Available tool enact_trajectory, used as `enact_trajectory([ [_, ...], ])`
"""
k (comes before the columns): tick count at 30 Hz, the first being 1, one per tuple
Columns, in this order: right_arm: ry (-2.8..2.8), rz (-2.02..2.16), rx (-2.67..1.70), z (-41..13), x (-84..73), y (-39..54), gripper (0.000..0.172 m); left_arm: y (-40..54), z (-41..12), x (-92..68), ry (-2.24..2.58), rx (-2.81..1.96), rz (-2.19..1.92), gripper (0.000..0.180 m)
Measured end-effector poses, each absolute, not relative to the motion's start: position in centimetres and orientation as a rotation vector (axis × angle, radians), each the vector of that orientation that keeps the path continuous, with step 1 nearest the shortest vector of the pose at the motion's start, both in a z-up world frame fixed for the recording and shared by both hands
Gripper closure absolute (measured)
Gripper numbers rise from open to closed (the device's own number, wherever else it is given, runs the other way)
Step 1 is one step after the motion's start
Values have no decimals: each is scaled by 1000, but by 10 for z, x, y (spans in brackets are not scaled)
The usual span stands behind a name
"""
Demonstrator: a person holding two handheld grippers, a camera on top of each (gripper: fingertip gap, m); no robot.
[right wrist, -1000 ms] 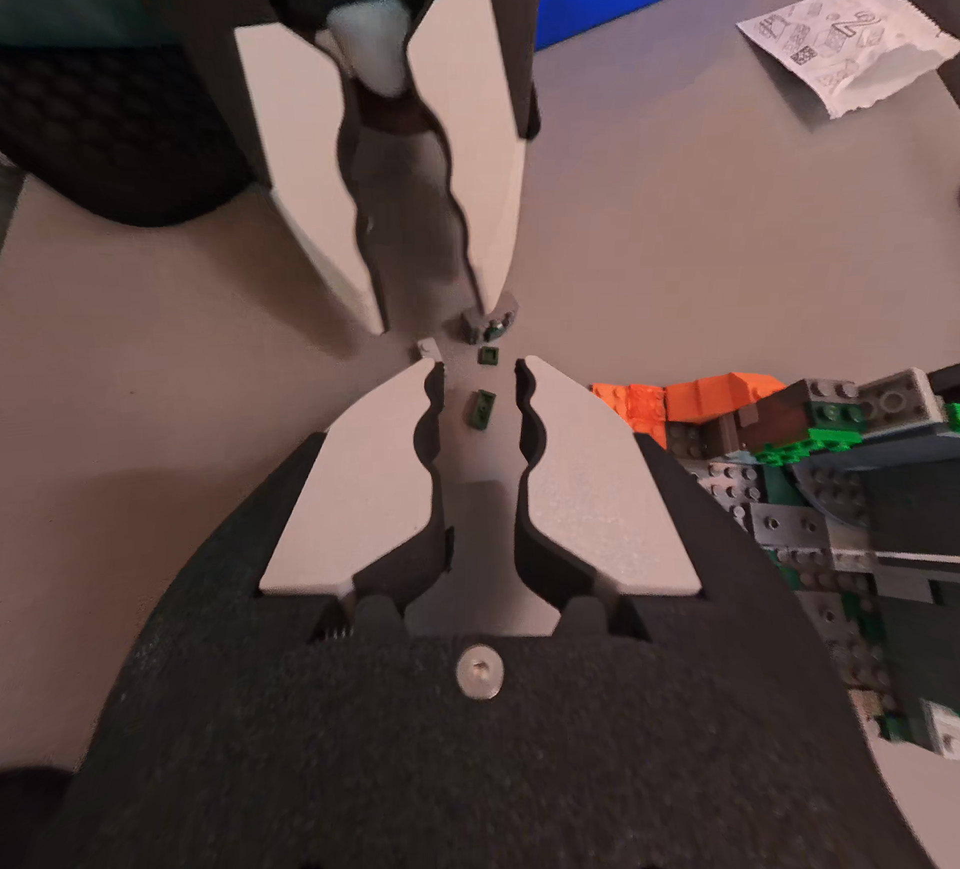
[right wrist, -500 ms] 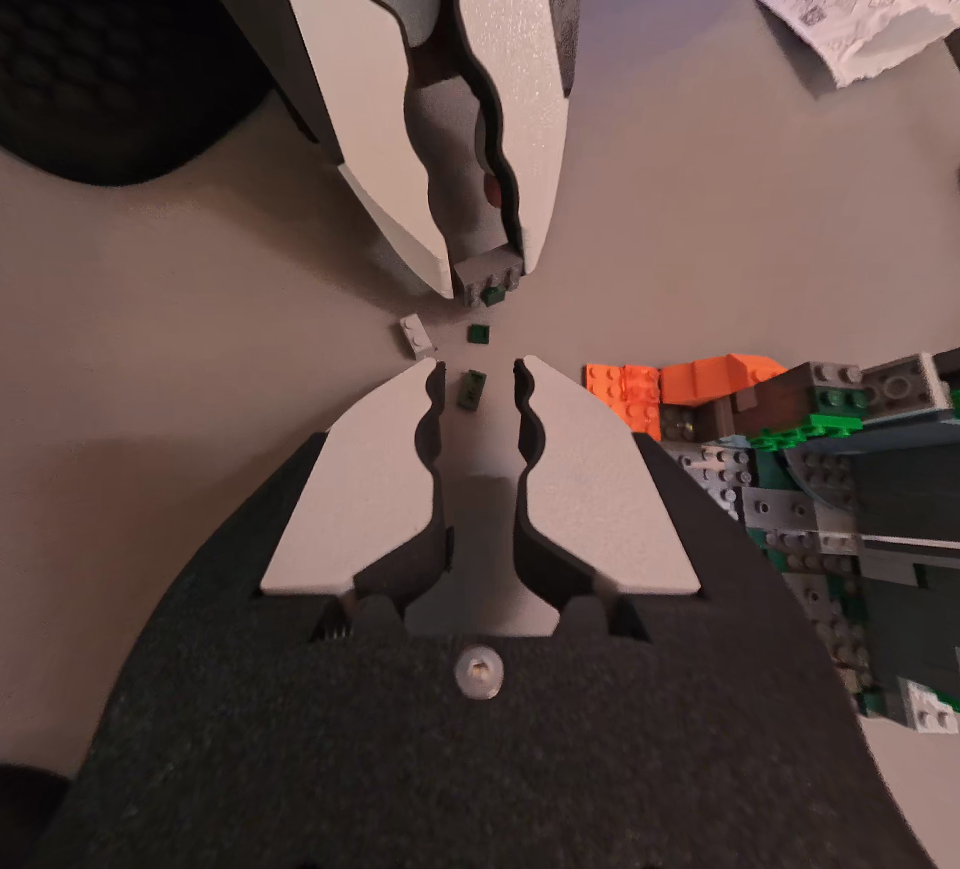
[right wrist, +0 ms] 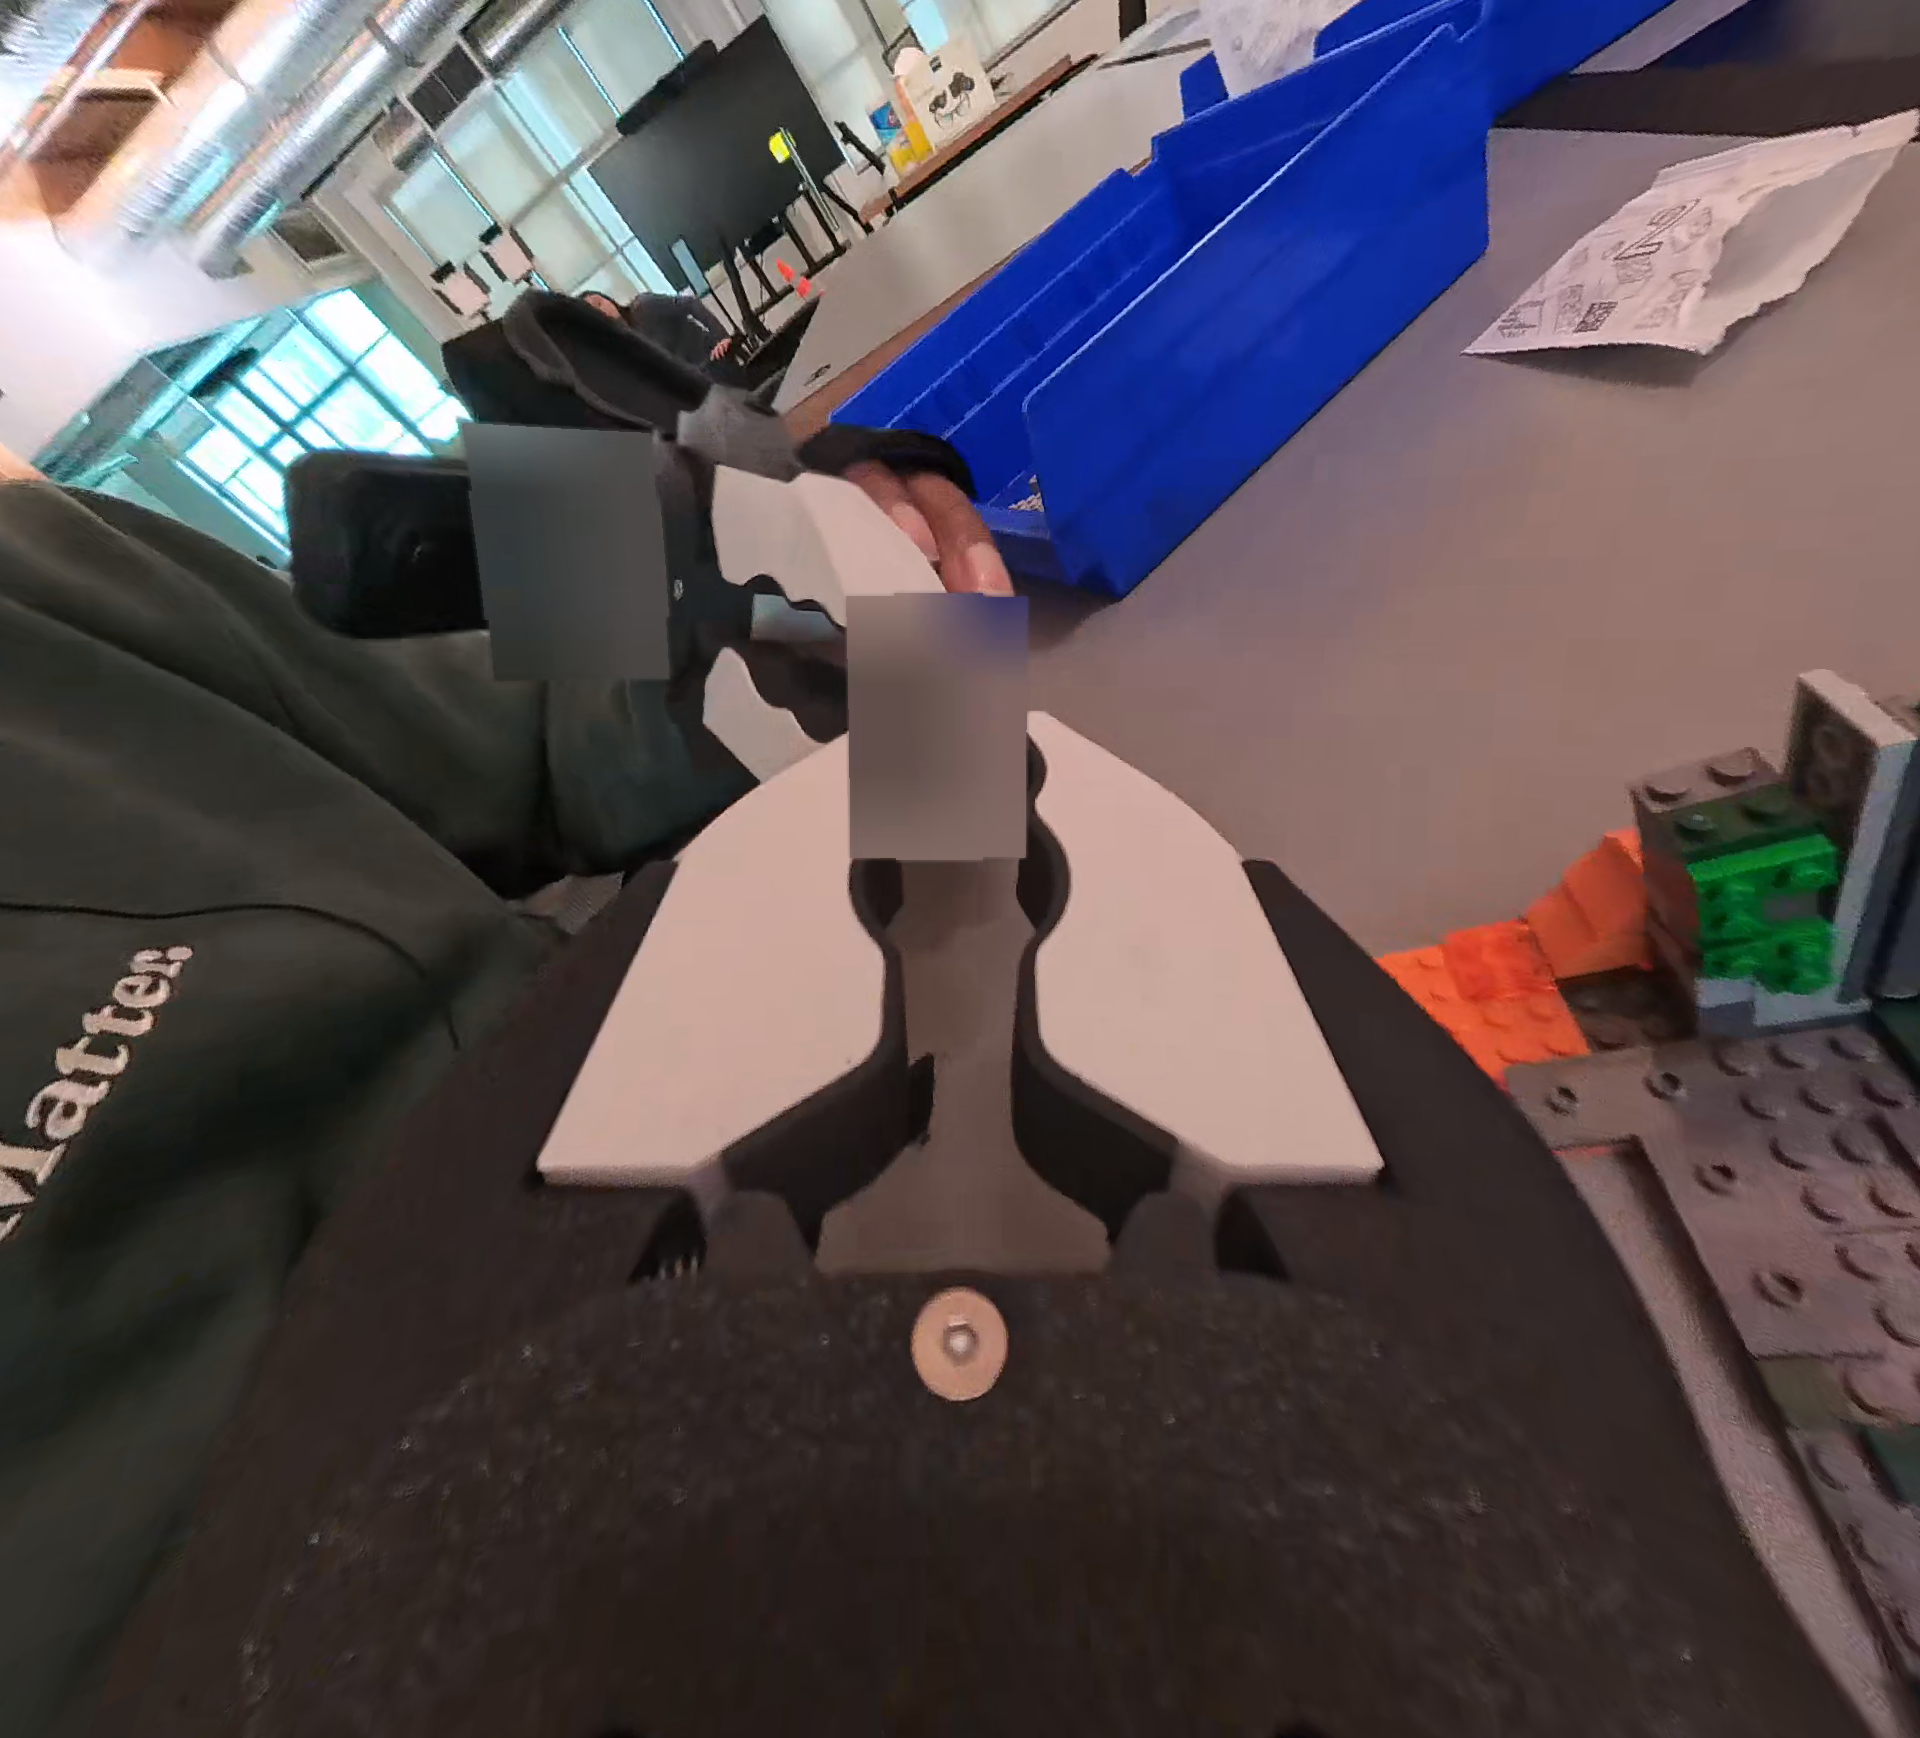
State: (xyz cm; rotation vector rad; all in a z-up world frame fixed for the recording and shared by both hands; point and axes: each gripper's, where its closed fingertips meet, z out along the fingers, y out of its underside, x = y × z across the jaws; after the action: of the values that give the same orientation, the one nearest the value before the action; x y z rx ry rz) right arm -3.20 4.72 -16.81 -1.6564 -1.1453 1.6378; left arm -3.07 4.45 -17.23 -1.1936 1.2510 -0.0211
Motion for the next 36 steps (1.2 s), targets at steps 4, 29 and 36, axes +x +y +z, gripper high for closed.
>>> enact_trajectory([
  [4, -1133, 1648, -1663, -169, -37, 44, 156, 47, -172, -31, 1274, -1146, 134, 155],
  [29, -1172, 1609, -1424, -143, -34, 34, 166, 37, -149, -29, 1097, -1311, -261, 155],
  [36, -1182, 1460, -1370, -147, -36, 40, 166, 42, -157, -32, 1051, -1473, -405, 155],
])
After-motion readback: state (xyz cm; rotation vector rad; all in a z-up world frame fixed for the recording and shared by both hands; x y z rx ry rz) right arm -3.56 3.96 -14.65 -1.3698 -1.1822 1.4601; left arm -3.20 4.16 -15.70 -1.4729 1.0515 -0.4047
